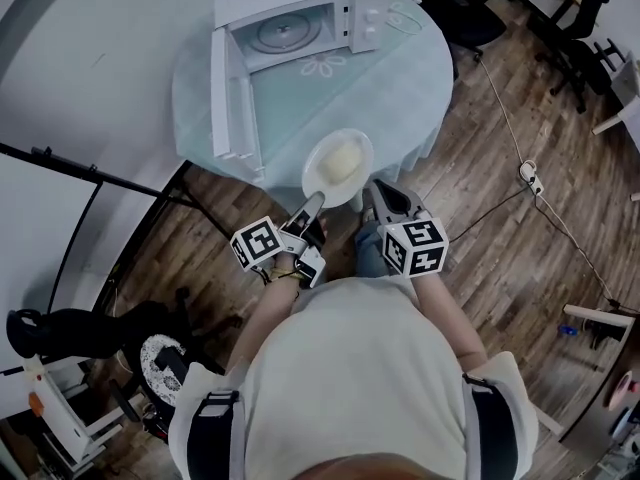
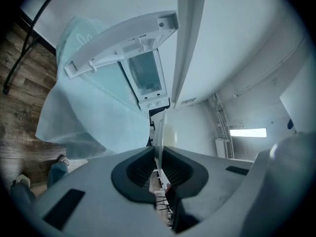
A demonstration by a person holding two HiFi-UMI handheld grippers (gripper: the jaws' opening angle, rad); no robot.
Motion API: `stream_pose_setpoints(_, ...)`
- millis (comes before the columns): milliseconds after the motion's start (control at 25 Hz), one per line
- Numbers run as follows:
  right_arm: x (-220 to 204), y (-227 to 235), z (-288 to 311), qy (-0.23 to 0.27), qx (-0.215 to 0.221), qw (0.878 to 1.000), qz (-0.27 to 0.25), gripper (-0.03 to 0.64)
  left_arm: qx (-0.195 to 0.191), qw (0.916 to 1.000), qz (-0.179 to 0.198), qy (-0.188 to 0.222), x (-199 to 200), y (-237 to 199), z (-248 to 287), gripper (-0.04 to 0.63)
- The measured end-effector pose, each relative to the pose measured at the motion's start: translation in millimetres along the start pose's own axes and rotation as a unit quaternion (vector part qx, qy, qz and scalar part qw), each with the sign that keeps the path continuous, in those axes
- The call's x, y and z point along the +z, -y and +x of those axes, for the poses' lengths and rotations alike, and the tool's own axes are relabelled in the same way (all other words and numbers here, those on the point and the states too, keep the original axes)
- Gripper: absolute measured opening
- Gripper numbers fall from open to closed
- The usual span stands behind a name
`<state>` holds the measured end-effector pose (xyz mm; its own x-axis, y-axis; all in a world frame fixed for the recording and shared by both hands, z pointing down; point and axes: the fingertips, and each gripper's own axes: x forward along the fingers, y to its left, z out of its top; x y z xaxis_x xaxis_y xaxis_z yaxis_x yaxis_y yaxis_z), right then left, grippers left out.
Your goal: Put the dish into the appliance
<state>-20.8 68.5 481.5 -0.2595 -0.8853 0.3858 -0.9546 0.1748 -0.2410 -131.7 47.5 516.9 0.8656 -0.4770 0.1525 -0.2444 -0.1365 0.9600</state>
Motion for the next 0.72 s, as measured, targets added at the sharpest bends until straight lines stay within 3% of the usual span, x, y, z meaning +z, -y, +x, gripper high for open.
stream_pose_setpoints(160,17.9,22.8,25.8,-0.004,0.014,1.000,-0.001,0.005,0.014,0.9998,-0.009,0.009,21.2,-2.8,29.5,0.040)
stream_pose_setpoints(560,64.8,68.2,82.8,-0.019,0.059,0.998,-0.023,0.005,-0.014,0.9976,-0.020,0.065,73.1,16.2,96.5,0.040)
stream_pose_setpoints(720,78.1,83.8,102.6,-0.027,0.078,0.996,-0.030,0.005,0.014,0.9959,-0.024,0.086,86.7,9.4,112.5,0.040)
